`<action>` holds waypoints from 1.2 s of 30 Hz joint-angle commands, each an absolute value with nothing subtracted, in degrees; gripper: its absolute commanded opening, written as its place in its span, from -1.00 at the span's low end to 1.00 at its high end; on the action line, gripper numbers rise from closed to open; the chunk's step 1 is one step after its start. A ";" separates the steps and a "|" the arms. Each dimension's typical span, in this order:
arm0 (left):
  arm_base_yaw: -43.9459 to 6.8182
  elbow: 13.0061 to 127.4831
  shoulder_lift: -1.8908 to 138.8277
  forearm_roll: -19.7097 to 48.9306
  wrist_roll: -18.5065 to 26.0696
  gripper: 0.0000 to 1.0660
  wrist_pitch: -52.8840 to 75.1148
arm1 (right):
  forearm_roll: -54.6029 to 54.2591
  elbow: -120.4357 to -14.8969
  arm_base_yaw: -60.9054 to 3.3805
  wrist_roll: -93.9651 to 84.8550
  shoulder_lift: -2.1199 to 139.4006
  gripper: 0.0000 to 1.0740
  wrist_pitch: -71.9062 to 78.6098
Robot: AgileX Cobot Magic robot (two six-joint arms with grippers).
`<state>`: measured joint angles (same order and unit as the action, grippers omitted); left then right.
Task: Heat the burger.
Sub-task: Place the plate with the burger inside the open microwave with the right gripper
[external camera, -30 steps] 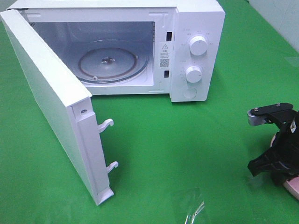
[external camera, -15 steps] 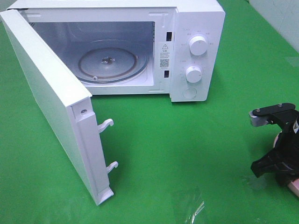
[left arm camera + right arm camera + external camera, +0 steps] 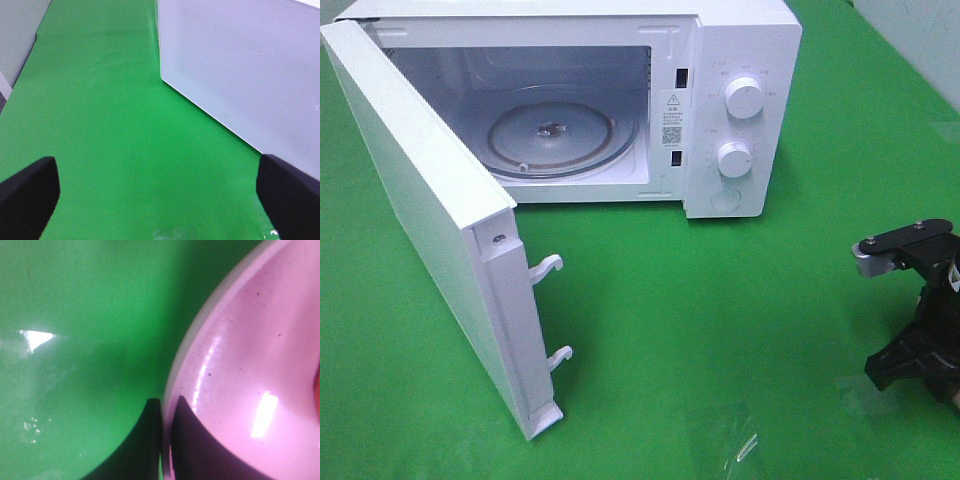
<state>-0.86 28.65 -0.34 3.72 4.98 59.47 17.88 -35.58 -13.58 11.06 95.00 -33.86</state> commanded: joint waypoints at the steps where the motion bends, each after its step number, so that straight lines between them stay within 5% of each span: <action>1: -0.86 28.53 -0.40 4.01 4.98 0.88 59.42 | 18.79 -35.18 -14.95 13.01 94.77 -1.00 -34.95; 18: -0.86 28.53 -0.40 4.01 4.98 0.88 59.42 | 27.22 -35.18 -24.24 21.54 93.11 -1.00 -40.74; 36: -0.86 28.53 -0.40 4.01 4.98 0.88 59.42 | 29.97 -35.18 -24.81 22.80 81.99 -1.00 -49.22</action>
<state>-0.86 28.65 -0.34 3.72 4.98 59.47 26.93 -35.35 -24.69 22.40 82.74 -47.38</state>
